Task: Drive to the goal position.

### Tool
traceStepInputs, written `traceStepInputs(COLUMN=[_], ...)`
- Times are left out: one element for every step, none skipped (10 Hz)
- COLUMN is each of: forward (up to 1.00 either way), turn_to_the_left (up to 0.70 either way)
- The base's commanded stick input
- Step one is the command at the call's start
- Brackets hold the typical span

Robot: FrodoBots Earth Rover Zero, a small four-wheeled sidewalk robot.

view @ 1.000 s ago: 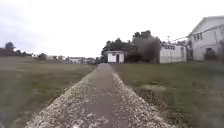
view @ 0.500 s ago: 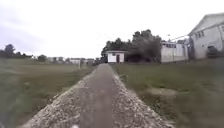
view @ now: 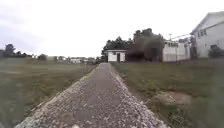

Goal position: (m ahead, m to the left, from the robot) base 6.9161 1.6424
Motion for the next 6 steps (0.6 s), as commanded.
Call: traceStepInputs(forward=[1.00,1.00,1.00,1.00,1.00,1.00], turn_to_the_left=[0.00,0.00,0.01,0.14,0.17,0.19])
